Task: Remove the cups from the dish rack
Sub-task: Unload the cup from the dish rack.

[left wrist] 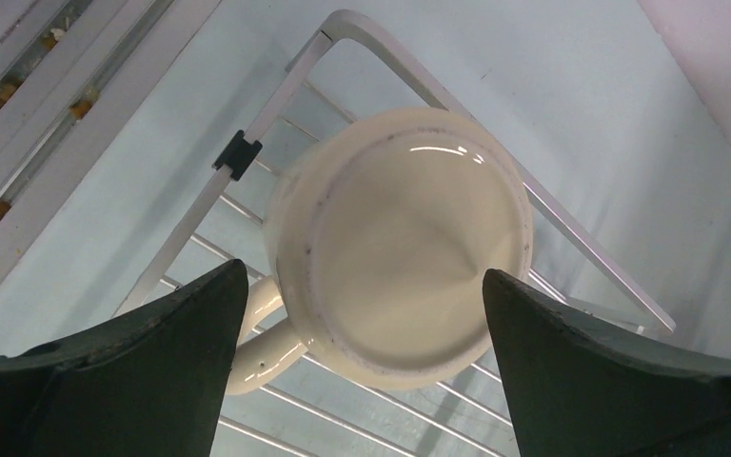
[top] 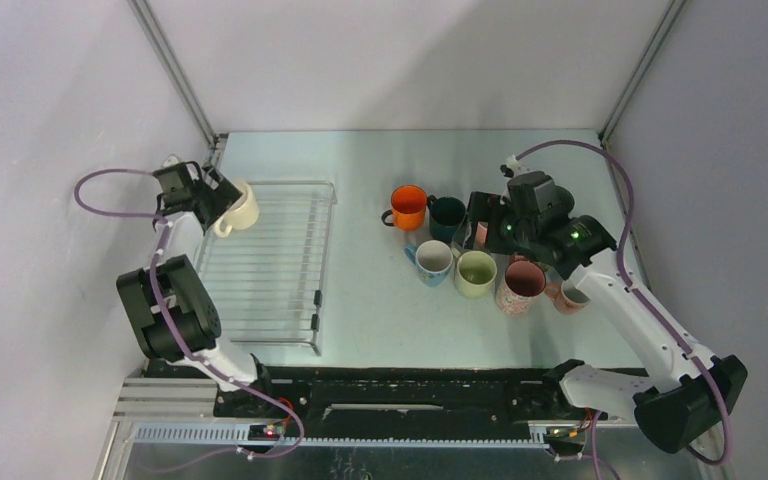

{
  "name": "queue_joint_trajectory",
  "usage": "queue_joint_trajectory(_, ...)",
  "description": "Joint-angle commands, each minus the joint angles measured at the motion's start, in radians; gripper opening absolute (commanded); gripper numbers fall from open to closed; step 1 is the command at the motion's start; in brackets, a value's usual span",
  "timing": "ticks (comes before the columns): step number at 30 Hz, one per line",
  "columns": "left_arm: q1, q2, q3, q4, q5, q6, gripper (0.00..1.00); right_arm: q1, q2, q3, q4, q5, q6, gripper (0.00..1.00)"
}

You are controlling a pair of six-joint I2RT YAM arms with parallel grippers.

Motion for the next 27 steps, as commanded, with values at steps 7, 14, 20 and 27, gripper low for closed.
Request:
queue_joint_trajectory(7,-0.023,-0.129,-0.095,0.008,-0.006,-0.057,1.00,0.035,-0.020,-0.002,0.035,0.013,0.009,1.00)
queue_joint_trajectory(14,-0.061,-0.160,-0.129,-0.002,-0.020,-0.056,1.00,0.049,-0.025,-0.002,0.037,0.017,0.014,1.00)
queue_joint_trajectory(20,-0.101,-0.173,-0.136,-0.024,-0.049,-0.055,1.00,0.060,-0.032,-0.002,0.030,0.024,0.017,1.00)
queue_joint_trajectory(27,-0.159,-0.156,-0.120,-0.091,-0.116,-0.017,1.00,0.065,-0.045,-0.006,0.023,0.028,0.021,1.00)
